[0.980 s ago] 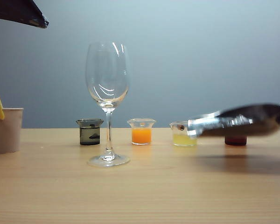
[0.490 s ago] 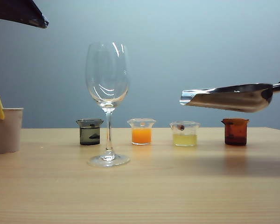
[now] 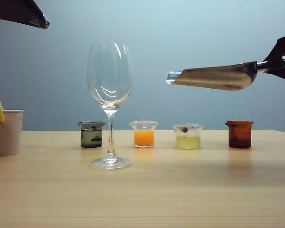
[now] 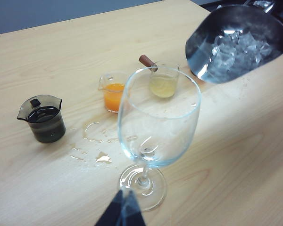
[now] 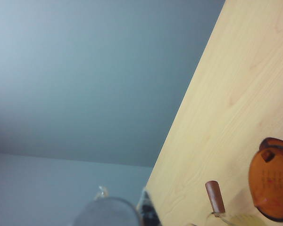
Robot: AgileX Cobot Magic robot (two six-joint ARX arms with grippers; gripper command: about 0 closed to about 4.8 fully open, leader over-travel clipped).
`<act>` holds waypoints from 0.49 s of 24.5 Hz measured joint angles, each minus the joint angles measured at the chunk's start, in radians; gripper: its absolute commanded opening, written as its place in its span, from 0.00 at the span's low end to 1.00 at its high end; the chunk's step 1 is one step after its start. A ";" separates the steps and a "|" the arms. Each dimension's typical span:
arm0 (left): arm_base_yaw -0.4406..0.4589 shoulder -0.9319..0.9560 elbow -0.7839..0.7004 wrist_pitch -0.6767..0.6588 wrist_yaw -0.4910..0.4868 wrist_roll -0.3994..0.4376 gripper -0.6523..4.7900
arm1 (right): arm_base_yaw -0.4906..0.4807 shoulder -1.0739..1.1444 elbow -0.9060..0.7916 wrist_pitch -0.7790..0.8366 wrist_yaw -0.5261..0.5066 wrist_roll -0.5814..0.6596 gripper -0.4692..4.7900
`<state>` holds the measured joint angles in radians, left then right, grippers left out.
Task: Pick up the ice scoop on the desk filled with ice cubes, pour the ice into the goblet, and finally put the scoop back on the table.
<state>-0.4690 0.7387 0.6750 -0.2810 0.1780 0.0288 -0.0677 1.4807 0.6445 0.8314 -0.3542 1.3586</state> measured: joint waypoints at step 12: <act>0.000 0.015 0.000 0.024 -0.024 -0.003 0.11 | 0.048 -0.024 0.214 -0.264 -0.040 -0.015 0.08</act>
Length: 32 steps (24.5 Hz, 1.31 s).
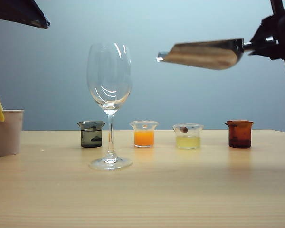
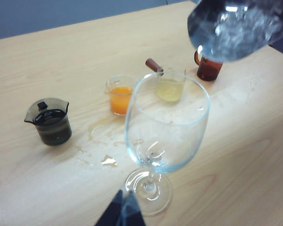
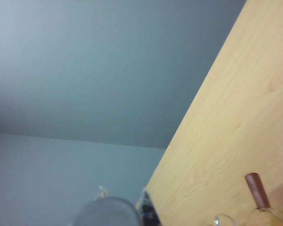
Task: Pick up the ice scoop on the desk filled with ice cubes, pour the ice into the goblet, and finally put the scoop back on the table.
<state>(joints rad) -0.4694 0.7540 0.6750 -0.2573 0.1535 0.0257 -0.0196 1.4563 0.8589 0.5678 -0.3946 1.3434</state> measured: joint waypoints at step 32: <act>-0.028 0.117 0.112 0.010 0.007 -0.042 0.11 | 0.192 0.000 0.208 -0.268 0.085 -0.069 0.08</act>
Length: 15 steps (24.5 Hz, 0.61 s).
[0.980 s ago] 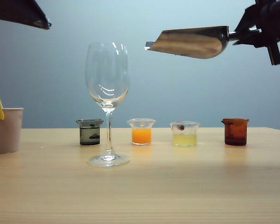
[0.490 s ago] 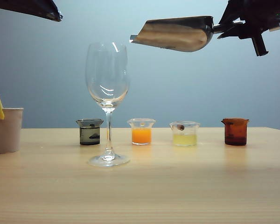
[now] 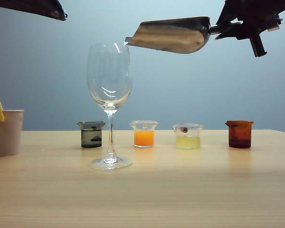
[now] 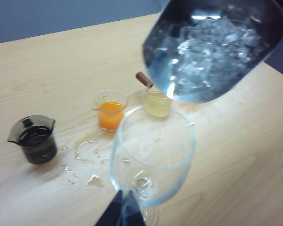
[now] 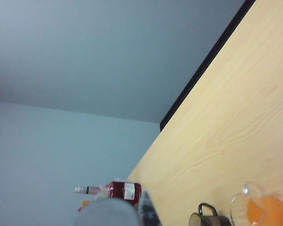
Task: Pick up the ice scoop on the desk filled with ice cubes, pour the ice into the goblet, and finally put the scoop back on the table.
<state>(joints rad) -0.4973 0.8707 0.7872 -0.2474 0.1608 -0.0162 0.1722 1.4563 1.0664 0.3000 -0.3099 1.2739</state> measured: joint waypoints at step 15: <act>-0.014 0.011 0.000 -0.030 -0.006 0.000 0.11 | 0.022 0.001 0.114 -0.114 0.003 -0.124 0.08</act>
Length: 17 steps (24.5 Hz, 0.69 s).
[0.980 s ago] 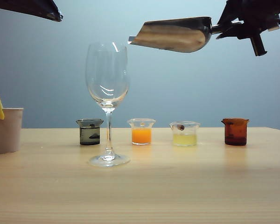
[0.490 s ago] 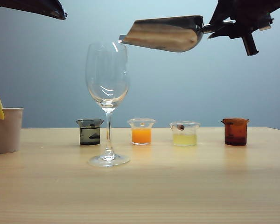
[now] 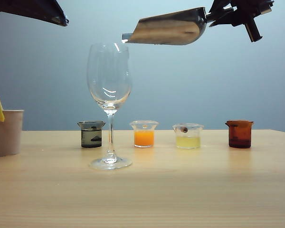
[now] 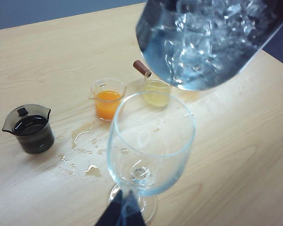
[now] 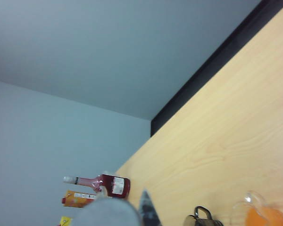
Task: Pick up the ice scoop on the desk filled with ice cubes, pour the ice into the goblet, and finally put the scoop back on the table.
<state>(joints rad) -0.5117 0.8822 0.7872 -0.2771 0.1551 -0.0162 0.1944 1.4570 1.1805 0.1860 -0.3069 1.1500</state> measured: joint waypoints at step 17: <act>0.000 0.000 0.000 0.000 0.000 0.000 0.11 | 0.026 0.003 0.000 -0.012 0.023 -0.026 0.08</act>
<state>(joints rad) -0.5121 0.8822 0.7872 -0.2771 0.1555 -0.0162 0.2207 1.4605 1.1801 0.1738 -0.2844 1.1236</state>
